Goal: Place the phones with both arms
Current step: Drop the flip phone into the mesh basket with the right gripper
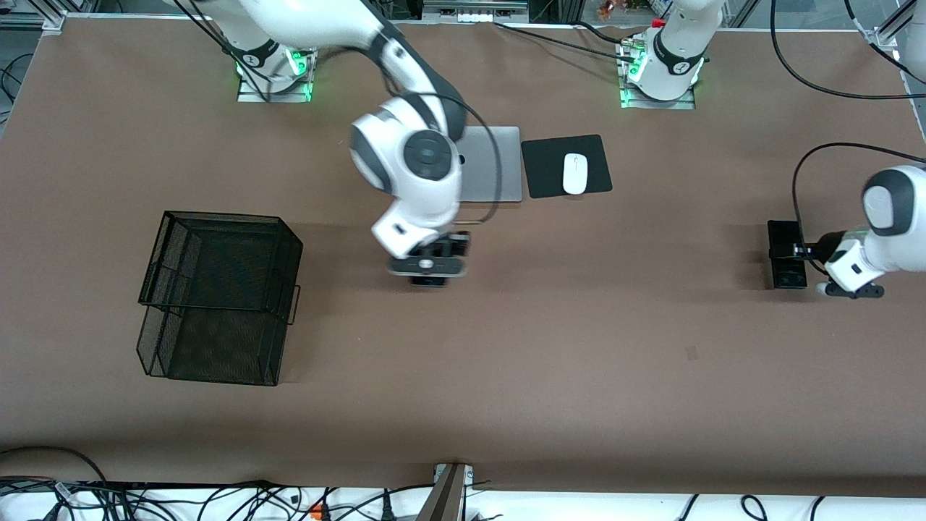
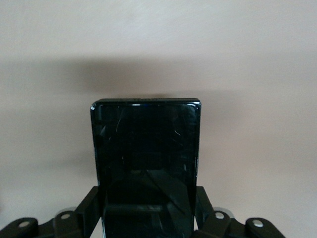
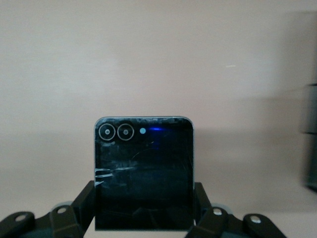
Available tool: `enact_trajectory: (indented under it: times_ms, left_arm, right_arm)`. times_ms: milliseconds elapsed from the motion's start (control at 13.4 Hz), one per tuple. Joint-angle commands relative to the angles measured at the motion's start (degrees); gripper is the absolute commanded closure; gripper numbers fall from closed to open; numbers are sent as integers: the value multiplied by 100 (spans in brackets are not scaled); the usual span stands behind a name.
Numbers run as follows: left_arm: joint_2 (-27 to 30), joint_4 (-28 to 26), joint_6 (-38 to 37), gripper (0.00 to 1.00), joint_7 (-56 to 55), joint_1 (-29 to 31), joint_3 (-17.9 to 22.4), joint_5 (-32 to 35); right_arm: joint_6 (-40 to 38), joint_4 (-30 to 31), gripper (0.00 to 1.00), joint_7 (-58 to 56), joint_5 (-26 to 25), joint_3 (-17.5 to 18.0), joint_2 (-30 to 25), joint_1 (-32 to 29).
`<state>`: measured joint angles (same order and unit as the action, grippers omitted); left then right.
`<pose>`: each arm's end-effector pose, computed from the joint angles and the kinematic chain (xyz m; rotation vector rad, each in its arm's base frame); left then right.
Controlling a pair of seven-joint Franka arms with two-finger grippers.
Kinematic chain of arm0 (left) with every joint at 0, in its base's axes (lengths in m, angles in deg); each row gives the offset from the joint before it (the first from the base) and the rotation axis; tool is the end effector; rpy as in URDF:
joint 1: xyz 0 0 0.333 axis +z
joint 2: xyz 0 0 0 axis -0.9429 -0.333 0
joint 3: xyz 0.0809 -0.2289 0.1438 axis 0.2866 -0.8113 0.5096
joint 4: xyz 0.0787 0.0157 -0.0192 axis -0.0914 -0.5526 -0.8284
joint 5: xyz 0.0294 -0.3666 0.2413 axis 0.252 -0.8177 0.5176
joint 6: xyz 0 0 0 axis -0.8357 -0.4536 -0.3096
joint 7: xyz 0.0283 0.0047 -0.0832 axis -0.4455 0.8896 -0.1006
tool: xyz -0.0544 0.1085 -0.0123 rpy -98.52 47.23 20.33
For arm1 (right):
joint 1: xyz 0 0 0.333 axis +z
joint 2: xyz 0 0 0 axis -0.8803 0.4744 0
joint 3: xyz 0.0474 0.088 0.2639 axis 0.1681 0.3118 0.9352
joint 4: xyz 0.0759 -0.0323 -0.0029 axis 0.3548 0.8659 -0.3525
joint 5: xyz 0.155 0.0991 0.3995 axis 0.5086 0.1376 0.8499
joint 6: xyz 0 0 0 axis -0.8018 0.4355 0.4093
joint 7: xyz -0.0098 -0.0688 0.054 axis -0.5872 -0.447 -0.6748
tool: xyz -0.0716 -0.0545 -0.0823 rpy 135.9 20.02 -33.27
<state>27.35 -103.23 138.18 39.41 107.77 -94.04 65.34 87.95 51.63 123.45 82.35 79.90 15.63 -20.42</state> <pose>0.5987 0.2061 0.1650 2.9856 -0.0632 -0.4873 0.5999 0.4531 0.3136 3.0266 -0.0073 0.0824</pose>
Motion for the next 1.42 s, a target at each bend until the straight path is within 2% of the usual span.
enact_trajectory:
  times_ms: [0,224,373,522,820,894,969,1043,1118,1193,1267,1342]
  left_arm:
    - [72,650,-1079,82,73,-1047,46,-136]
    - [-76,668,-994,82,-784,-2382,46,-329]
    - [-331,703,-425,82,-1707,-3121,46,-916]
    - [-586,703,330,83,-2551,-3842,55,-1226]
    - [-1148,651,2369,80,-4088,-5178,55,-1297]
    - [-1228,651,2661,65,-4511,-5460,55,-1306]
    - [-1237,642,2724,13,-4776,-5646,55,-1306]
    - [-1159,590,2655,0,-4822,-5673,55,-1297]
    - [-1010,511,2481,0,-4849,-5630,55,-1306]
    - [-913,519,2157,0,-4840,-5578,55,-1297]
    - [-773,562,1754,0,-4823,-5499,107,-1253]
    - [-563,572,1297,0,-4788,-5315,151,-1218]
  right_arm:
    - [13,1597,95,-653,90,-511,-1295,-39]
    - [443,3102,95,-1442,90,-1231,-2491,-39]
    - [594,3754,95,-2163,108,-1907,-2976,-39]
    - [708,4098,95,-2735,126,-2505,-3110,-39]
    - [1401,4740,95,-3588,433,-3341,-3023,-39]
    - [1516,4759,95,-3747,468,-3482,-2900,-48]
    - [1595,4750,95,-3827,573,-3527,-2751,-152]
    - [1631,4750,94,-3871,713,-3528,-2619,-292]
    - [1640,4733,92,-3941,880,-3528,-2487,-337]
    - [1649,4698,79,-4055,1064,-3528,-2347,-451]
    - [1675,4663,62,-4143,1231,-3519,-2224,-530]
    - [1675,4601,27,-4179,1320,-3528,-2153,-557]
